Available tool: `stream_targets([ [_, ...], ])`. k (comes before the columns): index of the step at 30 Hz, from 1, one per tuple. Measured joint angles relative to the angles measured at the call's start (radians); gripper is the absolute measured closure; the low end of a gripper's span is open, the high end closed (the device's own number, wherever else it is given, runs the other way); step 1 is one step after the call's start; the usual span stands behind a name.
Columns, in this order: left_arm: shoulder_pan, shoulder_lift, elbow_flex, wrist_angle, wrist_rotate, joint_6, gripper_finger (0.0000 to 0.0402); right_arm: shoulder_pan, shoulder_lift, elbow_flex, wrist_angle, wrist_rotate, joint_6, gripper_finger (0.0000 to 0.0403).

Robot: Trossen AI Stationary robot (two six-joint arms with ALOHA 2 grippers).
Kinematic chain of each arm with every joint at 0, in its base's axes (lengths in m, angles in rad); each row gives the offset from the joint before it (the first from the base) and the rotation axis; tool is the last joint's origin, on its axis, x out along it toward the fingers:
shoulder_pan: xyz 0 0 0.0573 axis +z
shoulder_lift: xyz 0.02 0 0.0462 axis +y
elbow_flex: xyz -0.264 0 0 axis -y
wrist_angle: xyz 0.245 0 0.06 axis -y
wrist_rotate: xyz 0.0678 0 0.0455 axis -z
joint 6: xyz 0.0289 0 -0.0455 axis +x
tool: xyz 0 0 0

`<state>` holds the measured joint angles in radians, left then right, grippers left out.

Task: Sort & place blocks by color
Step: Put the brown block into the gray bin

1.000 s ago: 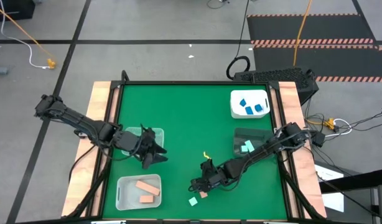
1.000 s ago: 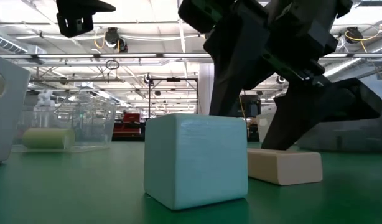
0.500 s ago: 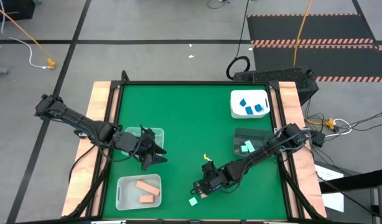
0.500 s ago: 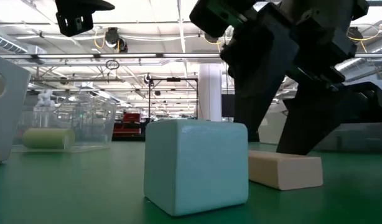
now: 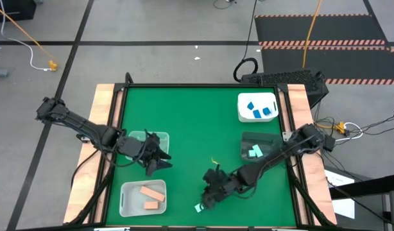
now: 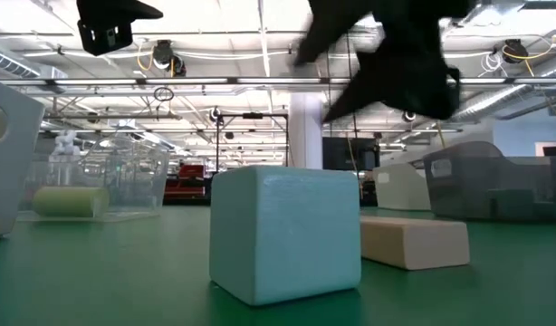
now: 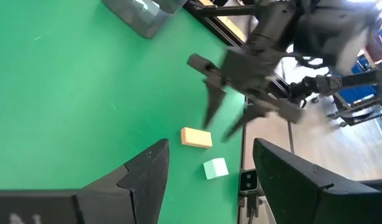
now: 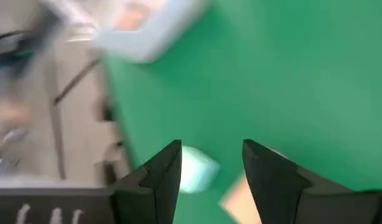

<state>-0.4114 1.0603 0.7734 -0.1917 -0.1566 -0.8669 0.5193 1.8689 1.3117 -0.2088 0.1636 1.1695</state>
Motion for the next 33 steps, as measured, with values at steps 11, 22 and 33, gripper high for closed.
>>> stream_targets([
  [11,-0.053,0.0,0.0,-0.011,0.0,0.008,0.0169,0.079,0.064,-0.002,0.227,0.016,-0.242,0.0243],
  [22,-0.079,0.0,0.0,-0.022,-0.001,0.026,0.0169,0.14,0.064,-0.001,0.109,-0.034,-0.24,0.0243],
  [33,-0.079,0.0,0.0,-0.022,-0.002,0.053,0.0169,0.129,0.088,-0.001,0.062,-0.047,-0.295,0.0243],
])
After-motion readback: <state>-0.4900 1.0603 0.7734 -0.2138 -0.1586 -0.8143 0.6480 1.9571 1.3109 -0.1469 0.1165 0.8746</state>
